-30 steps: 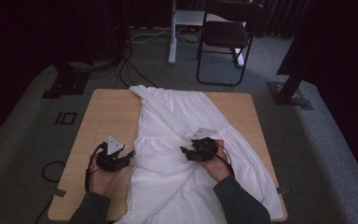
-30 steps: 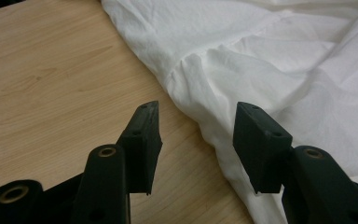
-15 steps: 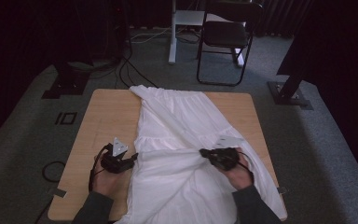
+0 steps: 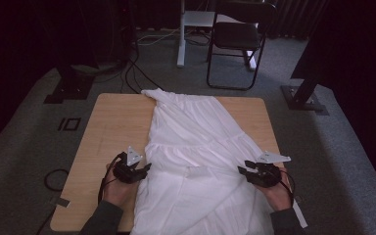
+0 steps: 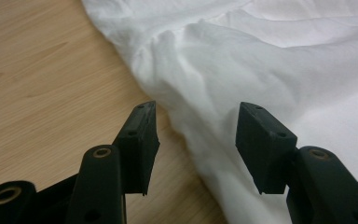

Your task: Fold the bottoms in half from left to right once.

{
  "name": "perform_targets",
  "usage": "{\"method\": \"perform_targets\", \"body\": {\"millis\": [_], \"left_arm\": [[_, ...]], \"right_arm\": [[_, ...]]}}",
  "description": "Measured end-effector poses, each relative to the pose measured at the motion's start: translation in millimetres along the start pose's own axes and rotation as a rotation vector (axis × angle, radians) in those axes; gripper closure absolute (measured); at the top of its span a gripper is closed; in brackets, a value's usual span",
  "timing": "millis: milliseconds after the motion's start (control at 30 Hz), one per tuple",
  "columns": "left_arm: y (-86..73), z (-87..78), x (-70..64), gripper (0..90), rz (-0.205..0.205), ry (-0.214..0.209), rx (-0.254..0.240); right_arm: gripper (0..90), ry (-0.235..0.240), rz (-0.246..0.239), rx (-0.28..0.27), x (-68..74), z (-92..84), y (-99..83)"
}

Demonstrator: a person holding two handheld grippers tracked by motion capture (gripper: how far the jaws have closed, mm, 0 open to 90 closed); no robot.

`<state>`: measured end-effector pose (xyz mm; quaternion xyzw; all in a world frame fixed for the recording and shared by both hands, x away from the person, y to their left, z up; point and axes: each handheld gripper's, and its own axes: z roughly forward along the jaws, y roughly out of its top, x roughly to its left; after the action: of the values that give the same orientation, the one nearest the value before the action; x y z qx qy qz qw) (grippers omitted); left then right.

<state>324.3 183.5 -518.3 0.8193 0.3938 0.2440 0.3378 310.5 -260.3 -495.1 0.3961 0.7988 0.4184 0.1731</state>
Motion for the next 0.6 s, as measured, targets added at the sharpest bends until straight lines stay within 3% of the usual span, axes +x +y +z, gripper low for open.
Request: {"method": "perform_targets", "body": {"millis": [133,200,233,300,367,400,533,600], "left_arm": [[-0.9,2.3,-3.3,48.4,0.005,-0.008,0.002],[-1.7,3.1,-4.0,48.4,0.009,-0.012,0.006],[-2.0,3.4,-4.2,48.4,0.011,-0.014,0.006],[-3.2,4.2,-4.5,48.1,0.012,-0.015,0.012],[-4.4,4.6,-3.9,48.0,0.012,-0.014,0.017],[-4.8,4.7,-3.5,48.0,0.007,-0.012,0.017],[-5.3,3.7,-2.8,48.0,0.002,-0.013,0.011],[-5.4,4.2,-3.3,48.0,0.003,-0.011,0.015]], "right_arm": [[48.2,0.071,-0.06,0.051,23.2,35.0,15.8],[48.0,0.104,-0.06,0.101,28.8,56.1,15.1],[52.4,0.117,-0.058,0.137,30.5,67.1,12.2],[79.1,0.128,-0.081,0.168,32.1,72.5,6.9],[88.9,0.142,-0.101,0.139,33.4,58.3,3.1],[89.1,0.14,-0.106,0.122,33.0,49.7,2.4],[88.9,0.141,-0.088,-0.006,20.5,-11.6,-10.5],[88.2,0.134,-0.07,-0.019,7.9,-41.2,-29.0]]}}
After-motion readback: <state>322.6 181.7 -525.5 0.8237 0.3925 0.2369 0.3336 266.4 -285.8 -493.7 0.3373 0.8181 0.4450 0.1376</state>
